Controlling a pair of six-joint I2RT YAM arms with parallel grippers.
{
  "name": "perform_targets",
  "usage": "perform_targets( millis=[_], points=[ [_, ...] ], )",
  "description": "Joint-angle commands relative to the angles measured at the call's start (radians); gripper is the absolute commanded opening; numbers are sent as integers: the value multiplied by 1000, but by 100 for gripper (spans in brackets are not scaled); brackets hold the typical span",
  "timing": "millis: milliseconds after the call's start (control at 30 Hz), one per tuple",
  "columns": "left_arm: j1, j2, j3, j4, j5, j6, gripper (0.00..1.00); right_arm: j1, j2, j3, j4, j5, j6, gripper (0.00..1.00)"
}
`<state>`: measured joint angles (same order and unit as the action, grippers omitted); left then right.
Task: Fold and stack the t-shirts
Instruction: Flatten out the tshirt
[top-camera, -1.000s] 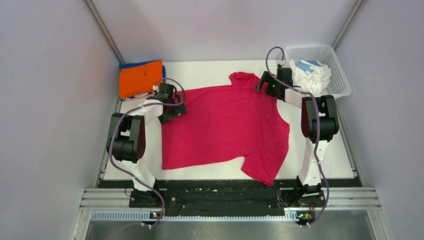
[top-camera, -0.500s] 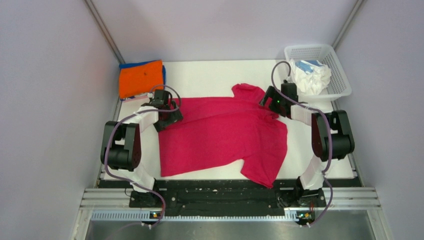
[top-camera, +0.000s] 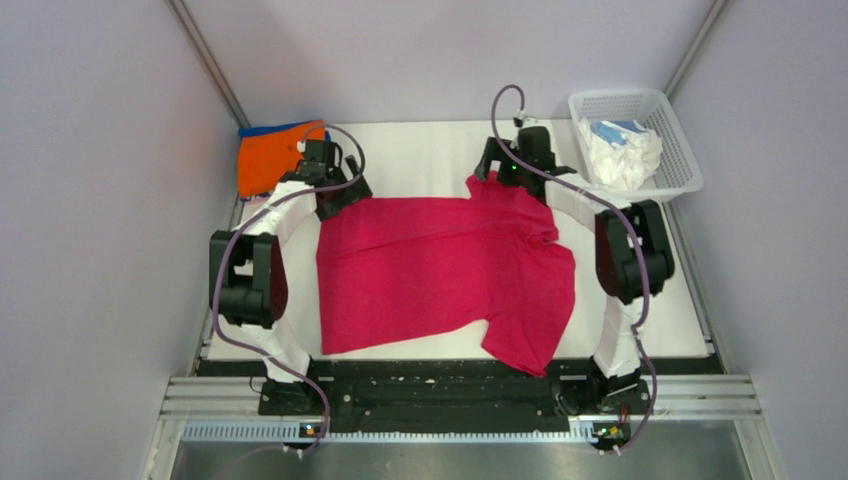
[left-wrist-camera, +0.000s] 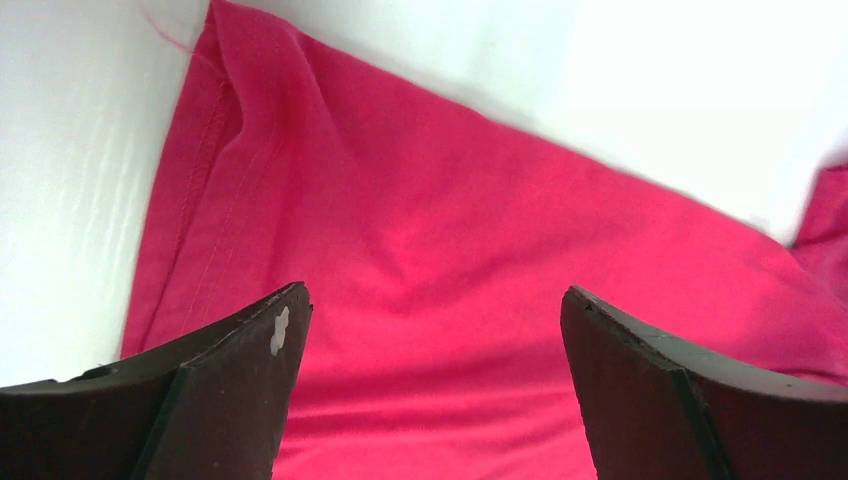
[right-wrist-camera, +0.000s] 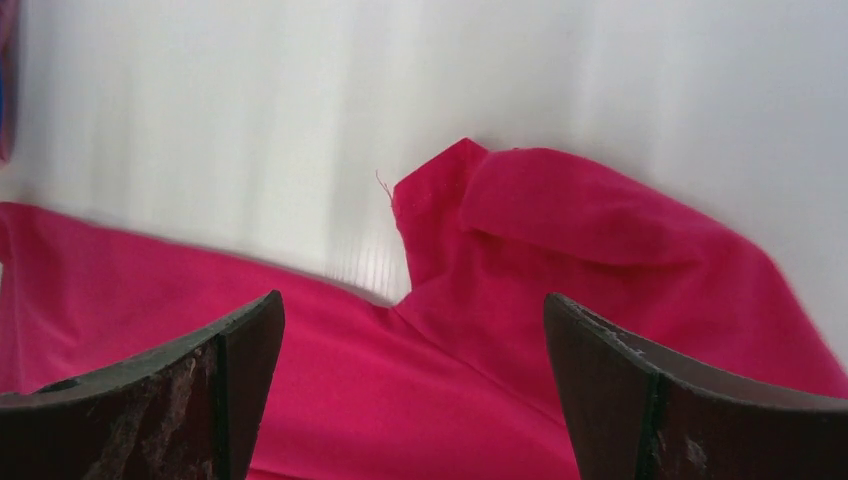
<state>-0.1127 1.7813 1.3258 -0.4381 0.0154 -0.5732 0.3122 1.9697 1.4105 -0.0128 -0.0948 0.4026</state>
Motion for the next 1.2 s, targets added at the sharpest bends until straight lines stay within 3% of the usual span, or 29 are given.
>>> perform_targets(
  millis=[0,133,300,433,533,800,967,1167],
  points=[
    [5,112,66,1,29,13,99,18,131,119,-28,-66,17,99],
    [10,188,100,13,17,13,99,21,211,180,-10,-20,36,99],
    [33,246,137,-20,-5,15,99,-25,346,326,0,179,118,99],
    [49,243,108,-16,-35,31,99,-80,462,493,-88,271,204,99],
    [57,254,109,-20,-28,37,99,-107,511,602,-144,231,203,99],
    [58,316,216,22,74,35,99,-112,467,671,-100,148,16,99],
    [58,330,328,-15,58,47,99,-112,366,616,-119,70,-107,99],
    [48,190,225,-36,-37,50,99,-94,87,230,-72,62,-122,99]
  ],
)
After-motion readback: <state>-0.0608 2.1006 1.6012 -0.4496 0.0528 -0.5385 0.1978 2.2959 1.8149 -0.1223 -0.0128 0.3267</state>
